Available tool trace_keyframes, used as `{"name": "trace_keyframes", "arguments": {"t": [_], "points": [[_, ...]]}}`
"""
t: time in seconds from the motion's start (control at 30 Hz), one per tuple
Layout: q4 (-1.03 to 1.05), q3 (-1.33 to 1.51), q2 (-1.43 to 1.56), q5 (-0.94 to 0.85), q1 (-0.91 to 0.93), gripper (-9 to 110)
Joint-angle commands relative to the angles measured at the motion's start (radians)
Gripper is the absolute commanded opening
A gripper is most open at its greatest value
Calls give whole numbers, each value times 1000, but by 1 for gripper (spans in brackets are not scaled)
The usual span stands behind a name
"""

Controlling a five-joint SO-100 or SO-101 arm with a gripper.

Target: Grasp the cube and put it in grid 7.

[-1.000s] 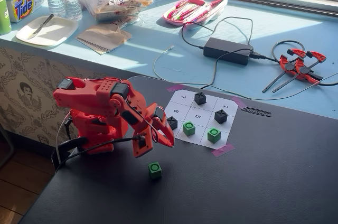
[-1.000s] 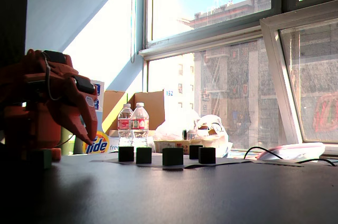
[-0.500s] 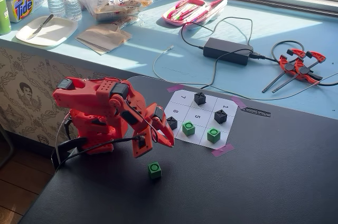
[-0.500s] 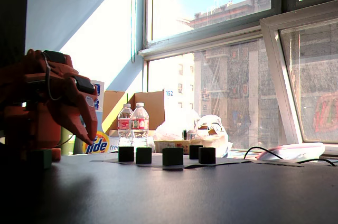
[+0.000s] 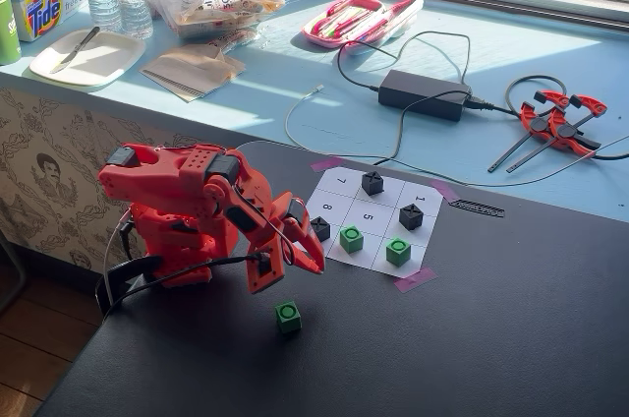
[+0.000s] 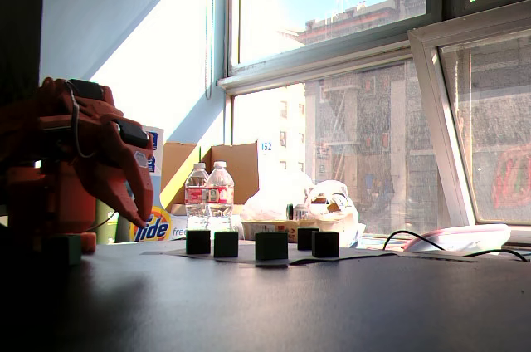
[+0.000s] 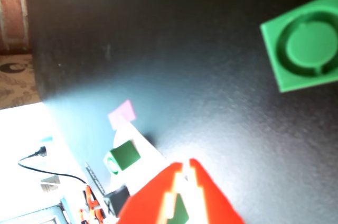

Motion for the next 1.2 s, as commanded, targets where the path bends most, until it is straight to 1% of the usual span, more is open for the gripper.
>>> {"name": "trace_keyframes", "arguments": {"t": [0.0, 0.33, 0.43, 0.6, 0.7, 0.8, 0.9, 0.97, 1.03, 1.17], "points": [[3, 66, 9, 5, -2, 0], [-71, 3, -144, 6, 5, 0], [-17, -129, -146, 6, 31, 0], [172, -468, -204, -5, 41, 0], [302, -653, -293, -100, 81, 0], [353, -741, -397, -187, 127, 0], [354, -758, -512, -298, 175, 2], [354, -759, -607, -348, 215, 9], [356, -776, -698, -397, 270, 12], [316, -770, -851, -529, 357, 15]]}}
